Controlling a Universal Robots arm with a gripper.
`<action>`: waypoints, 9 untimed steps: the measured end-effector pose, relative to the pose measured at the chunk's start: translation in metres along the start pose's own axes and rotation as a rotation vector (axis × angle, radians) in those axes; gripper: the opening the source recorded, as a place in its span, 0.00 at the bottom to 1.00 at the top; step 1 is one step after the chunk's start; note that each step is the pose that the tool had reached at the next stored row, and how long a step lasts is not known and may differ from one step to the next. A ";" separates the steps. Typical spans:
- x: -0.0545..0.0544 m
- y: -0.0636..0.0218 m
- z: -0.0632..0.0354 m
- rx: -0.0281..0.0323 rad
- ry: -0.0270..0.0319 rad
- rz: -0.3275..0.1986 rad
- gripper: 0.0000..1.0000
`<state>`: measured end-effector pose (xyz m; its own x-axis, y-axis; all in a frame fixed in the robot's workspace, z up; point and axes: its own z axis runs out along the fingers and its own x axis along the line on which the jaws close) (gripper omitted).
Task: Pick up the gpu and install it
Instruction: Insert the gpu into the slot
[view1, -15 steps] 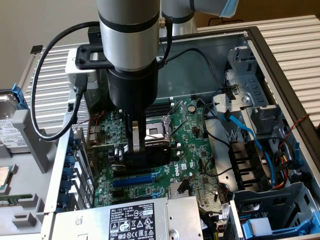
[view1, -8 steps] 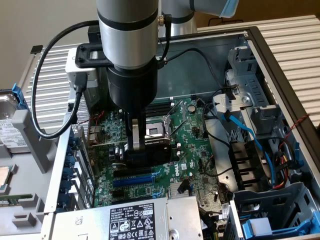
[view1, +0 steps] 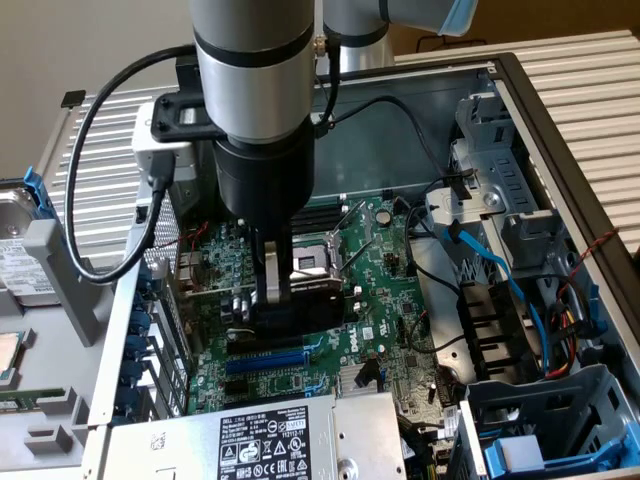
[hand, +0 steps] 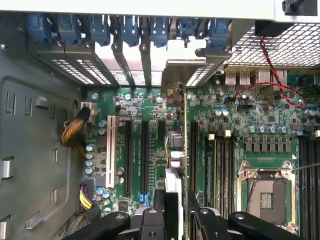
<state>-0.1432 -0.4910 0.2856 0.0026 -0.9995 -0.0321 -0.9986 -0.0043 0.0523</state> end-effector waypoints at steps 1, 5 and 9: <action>0.000 0.0013 0.0012 0.0017 0.0000 0.001 0.27; -0.003 0.0069 0.0060 0.0071 -0.0001 0.005 0.27; -0.005 0.0125 0.0115 0.0116 -0.0003 0.009 0.27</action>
<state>-0.1563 -0.4856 0.2749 -0.0059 -0.9995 -0.0320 -0.9991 0.0046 0.0410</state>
